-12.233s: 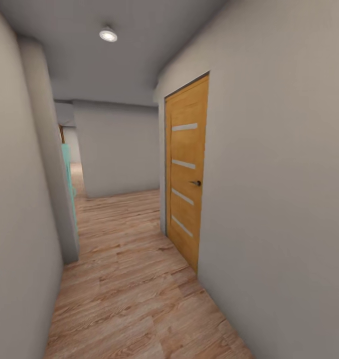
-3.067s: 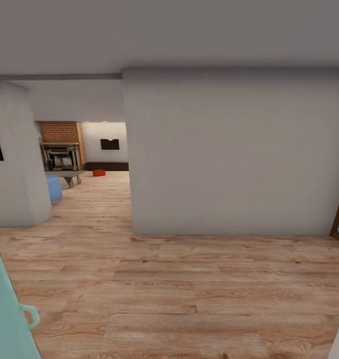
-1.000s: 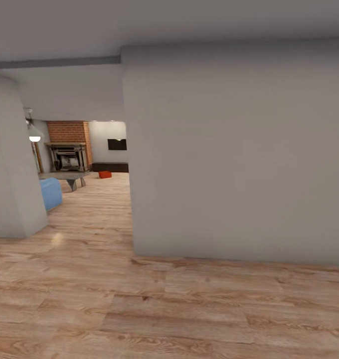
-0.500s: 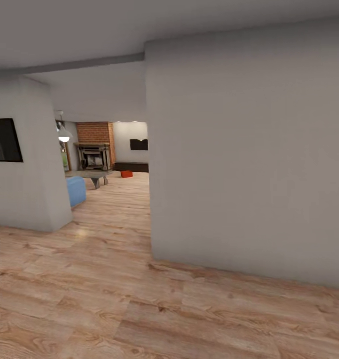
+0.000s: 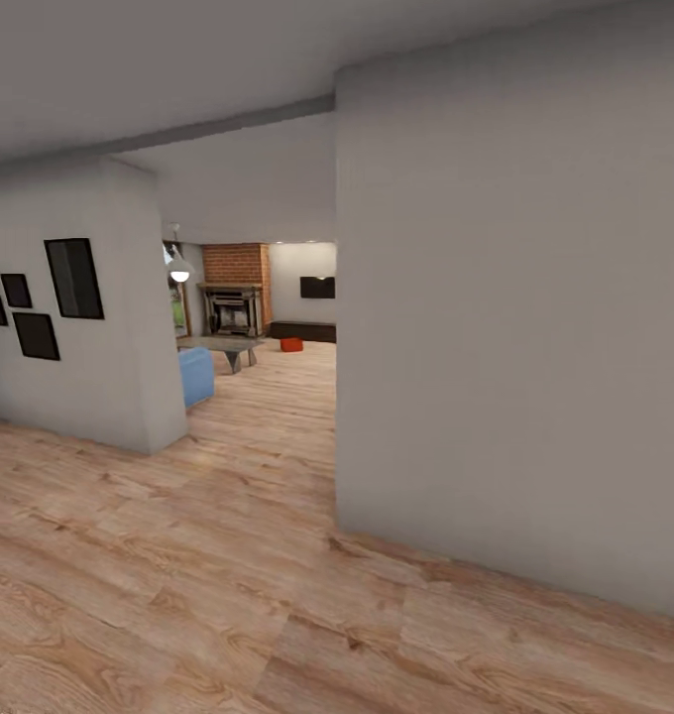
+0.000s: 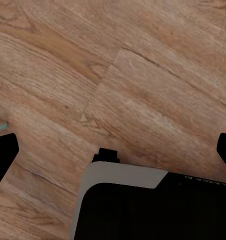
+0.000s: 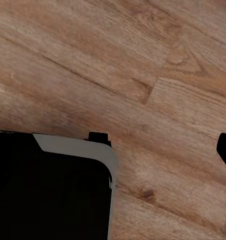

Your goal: Move the two storage containers from the living room to the garage. In the garage, place one container on the floor and stack the other container on top of it (either order is fine).

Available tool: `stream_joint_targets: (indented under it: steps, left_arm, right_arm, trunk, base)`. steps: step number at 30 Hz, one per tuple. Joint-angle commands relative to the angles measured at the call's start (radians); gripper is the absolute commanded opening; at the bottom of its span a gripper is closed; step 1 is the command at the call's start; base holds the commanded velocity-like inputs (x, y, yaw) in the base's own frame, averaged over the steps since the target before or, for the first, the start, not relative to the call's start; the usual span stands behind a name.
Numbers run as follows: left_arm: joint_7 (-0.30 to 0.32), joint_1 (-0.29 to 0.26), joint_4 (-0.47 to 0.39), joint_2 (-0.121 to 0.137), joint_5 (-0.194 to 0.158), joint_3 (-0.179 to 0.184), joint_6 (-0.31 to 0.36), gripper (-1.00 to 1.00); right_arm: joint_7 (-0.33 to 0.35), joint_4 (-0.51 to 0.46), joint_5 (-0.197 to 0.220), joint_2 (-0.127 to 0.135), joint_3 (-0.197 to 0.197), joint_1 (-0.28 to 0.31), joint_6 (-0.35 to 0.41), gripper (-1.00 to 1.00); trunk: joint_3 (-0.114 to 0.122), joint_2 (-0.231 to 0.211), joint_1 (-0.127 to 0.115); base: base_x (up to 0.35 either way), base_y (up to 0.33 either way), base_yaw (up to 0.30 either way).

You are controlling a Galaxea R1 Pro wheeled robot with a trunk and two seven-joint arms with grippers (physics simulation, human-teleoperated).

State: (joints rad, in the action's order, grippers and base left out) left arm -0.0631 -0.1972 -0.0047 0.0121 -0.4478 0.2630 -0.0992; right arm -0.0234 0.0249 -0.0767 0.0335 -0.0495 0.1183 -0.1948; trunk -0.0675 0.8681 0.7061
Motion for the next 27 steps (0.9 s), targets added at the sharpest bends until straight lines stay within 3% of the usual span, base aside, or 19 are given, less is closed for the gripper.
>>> stream_joint_targets:
  steps: [1,27]
  left_arm:
    - [-0.003,-0.001,0.0,-0.001,-0.007,0.009,-0.002,1.0]
    - [-0.003,-0.001,0.0,-0.001,-0.007,0.009,-0.002,1.0]
  right_arm:
    - [-0.003,0.003,-0.008,0.0,-0.004,0.001,-0.005,1.0]
    - [-0.003,0.003,-0.006,0.0,-0.004,0.001,-0.006,1.0]
  trunk:
    - [-0.002,0.001,0.001]
    - [-0.002,0.001,0.001]
  base:
    - [0.324,0.0,0.269]
    - [0.324,0.0,0.269]
